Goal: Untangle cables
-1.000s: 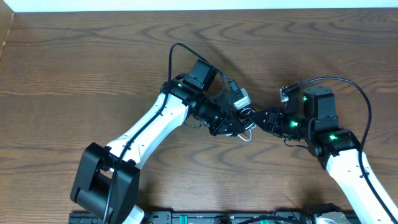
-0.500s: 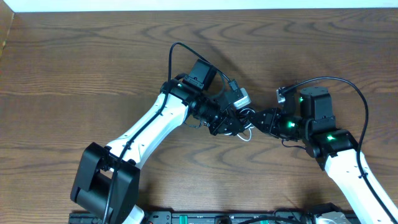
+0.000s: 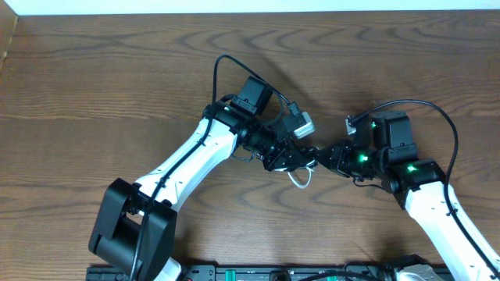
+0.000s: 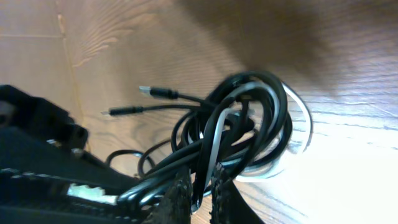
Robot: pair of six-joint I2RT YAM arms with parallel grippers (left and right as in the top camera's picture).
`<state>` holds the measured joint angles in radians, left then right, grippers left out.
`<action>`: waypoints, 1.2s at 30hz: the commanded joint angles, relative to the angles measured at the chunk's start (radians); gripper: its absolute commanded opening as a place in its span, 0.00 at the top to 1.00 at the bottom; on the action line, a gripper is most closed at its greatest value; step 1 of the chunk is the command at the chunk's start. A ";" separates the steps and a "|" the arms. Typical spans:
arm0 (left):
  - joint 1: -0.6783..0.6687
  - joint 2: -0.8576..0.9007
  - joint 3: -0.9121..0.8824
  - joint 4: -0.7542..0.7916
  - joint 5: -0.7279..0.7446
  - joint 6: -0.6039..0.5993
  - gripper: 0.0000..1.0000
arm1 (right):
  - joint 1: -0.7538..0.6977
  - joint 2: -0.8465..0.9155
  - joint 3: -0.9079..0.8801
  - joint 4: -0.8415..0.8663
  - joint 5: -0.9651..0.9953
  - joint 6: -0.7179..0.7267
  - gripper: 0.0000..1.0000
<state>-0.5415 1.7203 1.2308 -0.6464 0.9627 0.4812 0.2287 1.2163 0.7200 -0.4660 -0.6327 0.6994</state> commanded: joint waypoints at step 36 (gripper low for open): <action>0.133 -0.026 0.017 0.117 0.045 -0.253 0.93 | -0.014 0.014 -0.102 0.013 0.388 -0.050 0.99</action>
<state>-0.4503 1.7203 1.2308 -0.5438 0.9890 0.3405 0.2237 1.2240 0.6262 -0.4545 -0.2871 0.6682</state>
